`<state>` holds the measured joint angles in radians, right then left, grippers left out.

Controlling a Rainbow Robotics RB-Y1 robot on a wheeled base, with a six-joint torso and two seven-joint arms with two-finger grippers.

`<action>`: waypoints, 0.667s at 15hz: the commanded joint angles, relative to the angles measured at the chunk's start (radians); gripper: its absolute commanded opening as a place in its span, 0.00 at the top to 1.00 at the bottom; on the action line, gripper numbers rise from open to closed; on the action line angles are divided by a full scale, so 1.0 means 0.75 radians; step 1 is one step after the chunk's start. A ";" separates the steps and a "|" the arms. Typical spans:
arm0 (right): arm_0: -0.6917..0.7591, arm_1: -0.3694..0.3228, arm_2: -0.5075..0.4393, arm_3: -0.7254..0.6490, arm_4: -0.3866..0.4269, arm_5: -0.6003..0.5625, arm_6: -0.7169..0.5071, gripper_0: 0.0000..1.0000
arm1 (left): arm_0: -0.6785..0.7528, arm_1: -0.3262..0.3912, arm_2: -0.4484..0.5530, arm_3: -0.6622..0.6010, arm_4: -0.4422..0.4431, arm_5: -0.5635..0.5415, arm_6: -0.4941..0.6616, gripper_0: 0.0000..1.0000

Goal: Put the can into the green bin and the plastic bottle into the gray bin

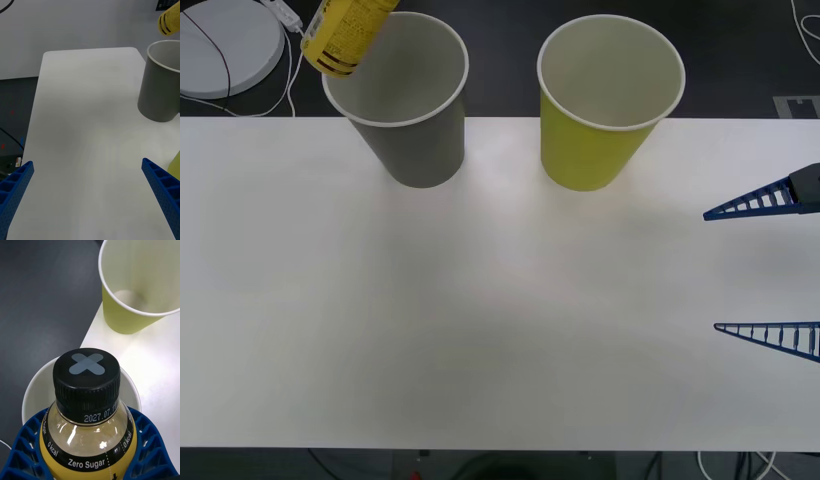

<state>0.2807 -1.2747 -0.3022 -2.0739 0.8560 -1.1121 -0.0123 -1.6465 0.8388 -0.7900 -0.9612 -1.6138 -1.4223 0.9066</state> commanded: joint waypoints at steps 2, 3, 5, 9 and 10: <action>0.000 0.000 0.000 0.000 0.000 0.000 0.000 0.00 | -0.034 -0.081 0.000 0.089 -0.039 0.007 -0.012 1.00; 0.000 0.000 0.000 0.000 0.000 0.000 0.000 0.00 | -0.040 -0.100 0.000 0.110 -0.049 0.011 -0.016 1.00; 0.000 0.000 0.000 0.000 0.000 0.000 0.000 0.00 | -0.044 -0.122 -0.002 0.142 -0.065 0.013 -0.027 1.00; 0.000 0.000 0.000 0.000 0.000 0.000 0.000 0.00 | -0.046 -0.139 -0.002 0.151 -0.082 0.013 -0.045 0.19; 0.000 0.000 0.000 0.000 0.000 0.000 0.000 0.00 | -0.046 -0.141 -0.002 0.161 -0.082 0.013 -0.051 0.00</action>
<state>0.2807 -1.2747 -0.3022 -2.0739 0.8560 -1.1121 -0.0123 -1.6813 0.7342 -0.7914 -0.8456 -1.6749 -1.4132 0.8717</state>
